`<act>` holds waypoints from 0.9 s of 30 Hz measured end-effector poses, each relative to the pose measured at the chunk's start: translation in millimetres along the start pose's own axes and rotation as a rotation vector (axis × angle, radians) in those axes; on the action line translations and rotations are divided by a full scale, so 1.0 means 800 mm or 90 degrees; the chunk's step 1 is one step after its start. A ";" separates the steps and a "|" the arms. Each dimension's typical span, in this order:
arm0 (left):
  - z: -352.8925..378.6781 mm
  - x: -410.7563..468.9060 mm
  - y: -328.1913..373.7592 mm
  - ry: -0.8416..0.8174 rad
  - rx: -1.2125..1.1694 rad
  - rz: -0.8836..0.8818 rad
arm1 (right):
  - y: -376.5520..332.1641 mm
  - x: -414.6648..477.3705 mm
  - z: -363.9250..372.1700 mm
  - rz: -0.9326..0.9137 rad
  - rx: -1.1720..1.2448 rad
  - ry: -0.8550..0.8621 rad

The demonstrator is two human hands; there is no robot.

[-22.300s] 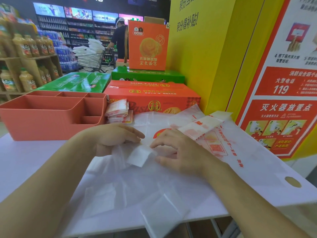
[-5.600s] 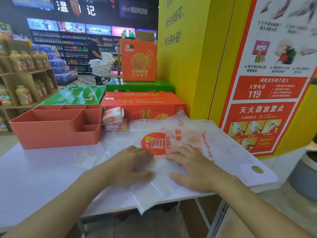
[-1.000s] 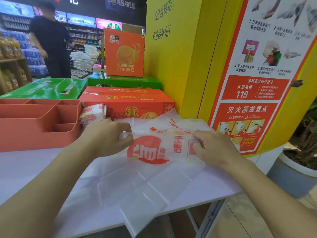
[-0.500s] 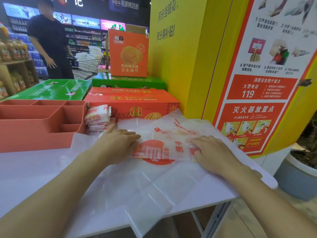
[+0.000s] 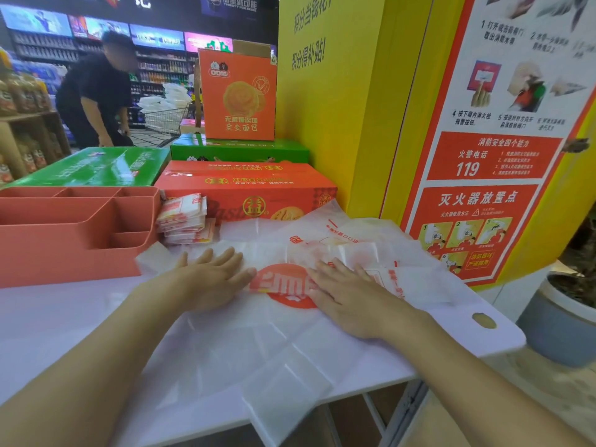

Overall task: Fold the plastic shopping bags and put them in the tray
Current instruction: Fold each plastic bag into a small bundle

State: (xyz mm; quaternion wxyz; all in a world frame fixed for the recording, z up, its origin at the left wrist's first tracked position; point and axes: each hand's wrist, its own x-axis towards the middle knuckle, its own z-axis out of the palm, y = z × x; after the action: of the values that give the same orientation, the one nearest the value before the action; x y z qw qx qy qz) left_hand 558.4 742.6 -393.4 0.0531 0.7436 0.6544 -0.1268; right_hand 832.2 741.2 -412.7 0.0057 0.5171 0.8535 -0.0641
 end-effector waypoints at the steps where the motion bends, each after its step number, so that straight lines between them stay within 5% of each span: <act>1: 0.000 -0.001 -0.002 -0.017 0.008 -0.010 | 0.002 0.000 0.000 0.000 -0.002 -0.007; 5: -0.001 0.001 0.005 0.053 -0.028 -0.021 | 0.001 -0.001 -0.004 0.001 -0.001 -0.010; 8: 0.001 0.000 0.033 0.154 -0.074 0.109 | -0.010 -0.002 -0.003 -0.018 0.015 0.007; 11: 0.010 -0.003 0.057 0.105 -0.092 0.197 | -0.017 0.000 0.000 -0.032 0.013 0.014; 27: 0.010 -0.010 0.043 0.031 -0.095 0.086 | 0.080 -0.048 -0.008 0.097 0.003 -0.037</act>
State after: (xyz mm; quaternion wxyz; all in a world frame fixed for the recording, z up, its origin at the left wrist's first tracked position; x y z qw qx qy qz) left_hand 590.3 728.3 -401.7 0.1005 0.7829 0.6114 -0.0558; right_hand 906.7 737.5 -409.7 0.0343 0.5787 0.8108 -0.0806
